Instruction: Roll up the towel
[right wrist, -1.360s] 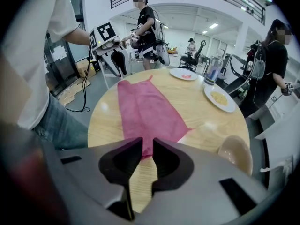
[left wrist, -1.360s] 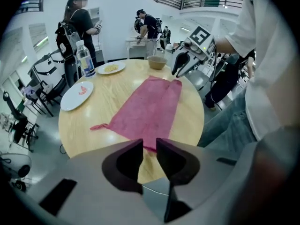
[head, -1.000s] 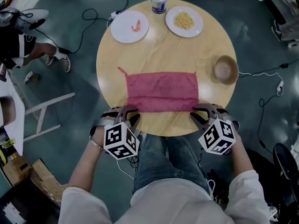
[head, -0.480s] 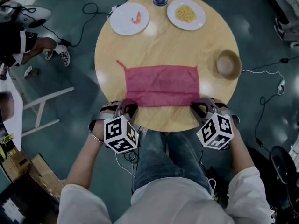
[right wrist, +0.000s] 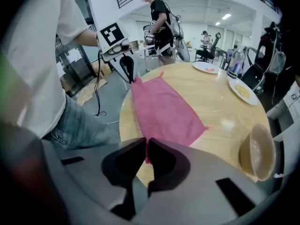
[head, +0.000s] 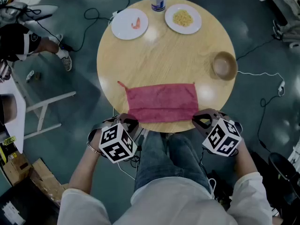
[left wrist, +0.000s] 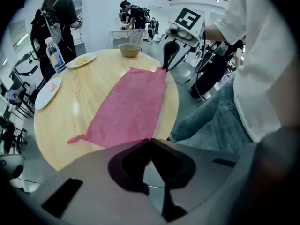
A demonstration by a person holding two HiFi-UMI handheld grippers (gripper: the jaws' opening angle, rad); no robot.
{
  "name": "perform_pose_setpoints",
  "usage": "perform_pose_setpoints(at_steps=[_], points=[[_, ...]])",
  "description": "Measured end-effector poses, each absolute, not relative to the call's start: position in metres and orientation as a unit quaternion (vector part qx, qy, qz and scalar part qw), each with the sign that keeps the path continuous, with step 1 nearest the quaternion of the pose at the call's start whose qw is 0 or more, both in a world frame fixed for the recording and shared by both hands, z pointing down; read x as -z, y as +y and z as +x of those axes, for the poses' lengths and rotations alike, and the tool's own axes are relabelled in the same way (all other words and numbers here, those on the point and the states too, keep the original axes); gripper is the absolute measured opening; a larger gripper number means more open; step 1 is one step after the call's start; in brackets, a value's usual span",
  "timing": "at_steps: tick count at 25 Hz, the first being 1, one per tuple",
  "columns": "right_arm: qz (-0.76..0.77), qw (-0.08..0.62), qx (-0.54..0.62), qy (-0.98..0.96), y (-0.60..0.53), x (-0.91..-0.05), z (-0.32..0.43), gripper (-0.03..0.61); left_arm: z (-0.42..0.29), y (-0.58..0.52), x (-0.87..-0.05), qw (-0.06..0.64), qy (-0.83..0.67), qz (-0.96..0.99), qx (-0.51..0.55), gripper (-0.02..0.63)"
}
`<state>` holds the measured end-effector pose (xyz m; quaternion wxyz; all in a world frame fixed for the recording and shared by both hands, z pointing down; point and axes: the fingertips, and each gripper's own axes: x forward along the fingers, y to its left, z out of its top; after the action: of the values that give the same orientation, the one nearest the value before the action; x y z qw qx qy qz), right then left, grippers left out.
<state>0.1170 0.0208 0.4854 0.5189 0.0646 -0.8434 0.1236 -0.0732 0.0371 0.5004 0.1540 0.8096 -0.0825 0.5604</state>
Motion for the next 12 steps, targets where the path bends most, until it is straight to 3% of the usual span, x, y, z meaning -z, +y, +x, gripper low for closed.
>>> perform_pose_setpoints(at_steps=[12], points=[[0.086, 0.516, -0.165, -0.836, -0.032, -0.497, 0.115, 0.025, -0.08, -0.018, -0.502, 0.218, -0.121, 0.796, -0.552, 0.017]])
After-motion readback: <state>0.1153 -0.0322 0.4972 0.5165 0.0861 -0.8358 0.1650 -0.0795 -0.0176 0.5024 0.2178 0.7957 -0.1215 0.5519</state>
